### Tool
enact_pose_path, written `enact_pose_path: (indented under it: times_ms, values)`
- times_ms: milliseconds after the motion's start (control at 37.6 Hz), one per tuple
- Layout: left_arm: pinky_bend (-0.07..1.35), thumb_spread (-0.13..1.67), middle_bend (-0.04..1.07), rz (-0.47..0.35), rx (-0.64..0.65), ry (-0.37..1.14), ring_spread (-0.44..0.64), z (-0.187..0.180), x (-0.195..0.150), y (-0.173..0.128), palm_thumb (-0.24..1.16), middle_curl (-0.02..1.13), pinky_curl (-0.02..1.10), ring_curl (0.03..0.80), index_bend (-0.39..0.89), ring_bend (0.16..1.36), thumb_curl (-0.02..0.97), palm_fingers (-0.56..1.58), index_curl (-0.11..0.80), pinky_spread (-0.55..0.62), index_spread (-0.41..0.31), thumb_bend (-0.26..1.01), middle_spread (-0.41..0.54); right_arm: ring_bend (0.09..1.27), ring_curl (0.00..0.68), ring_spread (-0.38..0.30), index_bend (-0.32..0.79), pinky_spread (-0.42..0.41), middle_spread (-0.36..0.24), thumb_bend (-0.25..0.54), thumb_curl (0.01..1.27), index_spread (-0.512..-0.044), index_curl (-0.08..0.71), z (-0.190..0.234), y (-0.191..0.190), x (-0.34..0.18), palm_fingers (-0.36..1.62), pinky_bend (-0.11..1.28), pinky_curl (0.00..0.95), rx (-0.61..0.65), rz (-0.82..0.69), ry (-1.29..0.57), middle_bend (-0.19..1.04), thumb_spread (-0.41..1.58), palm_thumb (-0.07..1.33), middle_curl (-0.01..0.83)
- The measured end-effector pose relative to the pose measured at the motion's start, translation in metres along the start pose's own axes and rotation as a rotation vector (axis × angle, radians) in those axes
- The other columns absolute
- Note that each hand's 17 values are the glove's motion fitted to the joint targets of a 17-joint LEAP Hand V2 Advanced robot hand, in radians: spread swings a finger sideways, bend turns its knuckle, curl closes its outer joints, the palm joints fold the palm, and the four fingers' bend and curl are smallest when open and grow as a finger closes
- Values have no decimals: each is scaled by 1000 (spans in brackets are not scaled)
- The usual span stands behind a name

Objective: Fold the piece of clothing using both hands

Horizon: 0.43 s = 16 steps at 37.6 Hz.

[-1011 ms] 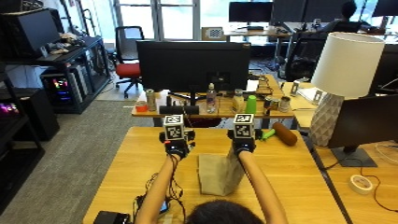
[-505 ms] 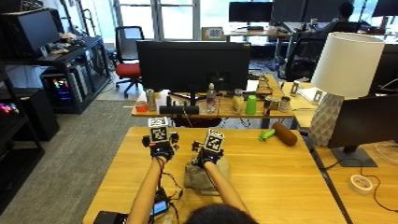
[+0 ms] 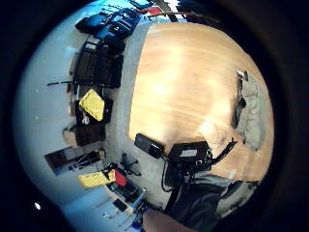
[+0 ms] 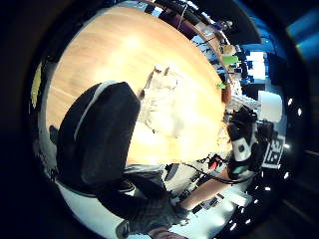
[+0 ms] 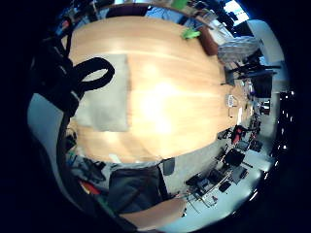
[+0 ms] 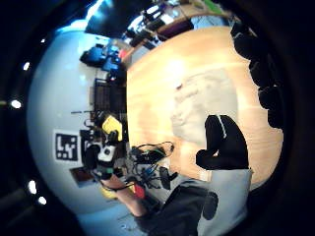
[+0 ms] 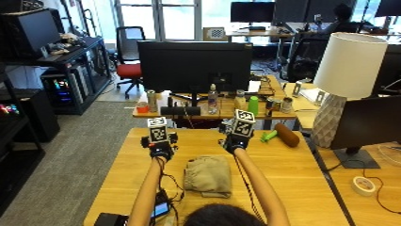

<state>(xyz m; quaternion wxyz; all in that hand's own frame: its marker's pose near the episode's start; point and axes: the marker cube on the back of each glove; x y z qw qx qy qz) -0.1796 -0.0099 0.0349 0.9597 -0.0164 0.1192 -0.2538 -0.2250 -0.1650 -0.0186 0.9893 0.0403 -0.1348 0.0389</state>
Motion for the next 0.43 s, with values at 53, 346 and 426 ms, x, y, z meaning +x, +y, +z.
enact_pose_path:
  times_ms: [53,346,426]
  values:
    - [427,1265,157,5,-4,-3,426,0,4,-1,141,229,331,274,178,568,216,69,369,442,-27,-12,244,743,428,-181,30,-253,-75,-19,499,-230,20,-12,3,12,969,804,393,15,16,7,298,979,995,494]
    - [427,1270,158,42,39,-20,425,-5,27,4,143,227,332,274,177,569,210,69,371,441,-27,-12,244,682,414,-164,40,-195,-74,-19,480,-240,51,-27,2,63,945,743,377,28,95,11,279,1027,972,483]
    - [431,1271,157,53,27,-22,424,-4,30,1,144,226,334,273,176,568,209,70,371,440,-27,-12,244,662,410,-160,43,-183,-74,-19,476,-241,57,-25,1,69,936,731,374,21,107,13,280,1036,969,482]
